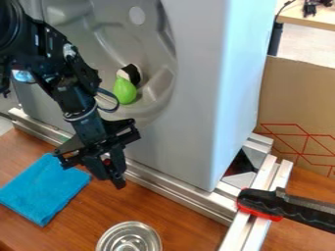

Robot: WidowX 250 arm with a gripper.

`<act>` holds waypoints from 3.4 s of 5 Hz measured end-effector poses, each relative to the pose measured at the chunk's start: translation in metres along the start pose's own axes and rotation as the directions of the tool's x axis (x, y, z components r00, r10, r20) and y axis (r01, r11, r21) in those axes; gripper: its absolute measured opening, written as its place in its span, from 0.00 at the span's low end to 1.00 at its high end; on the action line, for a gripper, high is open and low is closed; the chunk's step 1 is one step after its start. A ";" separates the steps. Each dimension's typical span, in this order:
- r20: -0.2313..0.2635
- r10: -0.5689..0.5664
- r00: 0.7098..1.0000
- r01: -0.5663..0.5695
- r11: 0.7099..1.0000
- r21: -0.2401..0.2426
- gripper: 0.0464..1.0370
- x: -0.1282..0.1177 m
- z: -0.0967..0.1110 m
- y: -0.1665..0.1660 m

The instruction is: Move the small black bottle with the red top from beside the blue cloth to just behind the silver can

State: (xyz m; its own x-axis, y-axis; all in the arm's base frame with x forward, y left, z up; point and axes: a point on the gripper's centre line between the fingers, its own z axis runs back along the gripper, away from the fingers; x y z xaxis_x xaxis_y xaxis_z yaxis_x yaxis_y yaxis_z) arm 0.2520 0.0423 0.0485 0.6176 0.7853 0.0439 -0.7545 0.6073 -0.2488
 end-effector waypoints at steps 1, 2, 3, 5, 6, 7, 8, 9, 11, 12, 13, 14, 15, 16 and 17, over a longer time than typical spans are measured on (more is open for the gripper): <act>0.011 0.141 0.990 -0.141 0.990 0.012 0.30 -0.002 -0.004 0.005; 0.003 0.217 0.976 -0.217 0.975 0.045 0.30 -0.003 -0.009 0.009; -0.003 0.346 0.938 -0.344 0.933 0.101 0.30 -0.010 -0.013 0.014; -0.073 0.474 0.878 -0.472 0.881 0.048 0.30 -0.019 -0.032 0.013; -0.064 0.497 0.865 -0.495 0.868 0.042 0.30 -0.019 -0.037 0.015; -0.069 0.531 0.844 -0.528 0.847 0.059 0.30 -0.021 -0.042 0.018; -0.073 0.562 0.824 -0.557 0.827 0.075 0.30 -0.023 -0.044 0.020; -0.094 0.585 0.806 -0.577 0.811 0.099 0.30 -0.023 -0.046 0.016; -0.132 0.578 0.805 -0.570 0.816 0.101 0.68 -0.023 -0.049 0.011; -0.124 0.571 0.812 -0.560 0.821 0.111 0.95 -0.023 -0.043 0.012; -0.109 0.562 0.820 -0.555 0.827 0.089 0.97 -0.021 -0.031 0.009; -0.109 0.578 0.809 -0.576 0.816 0.054 0.96 -0.014 -0.022 0.011; -0.112 0.538 0.836 -0.541 0.841 0.002 0.96 -0.013 -0.006 0.004; -0.061 0.512 0.857 -0.512 0.859 0.010 0.96 -0.019 0.022 0.010; -0.001 0.276 0.961 -0.273 0.950 0.152 0.96 -0.041 0.048 0.014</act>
State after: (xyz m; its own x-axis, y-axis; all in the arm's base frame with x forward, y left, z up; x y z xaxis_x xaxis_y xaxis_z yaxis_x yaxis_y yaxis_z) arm 0.2054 0.0244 0.0897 0.3854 0.9223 -0.0274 -0.9190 0.3810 -0.1017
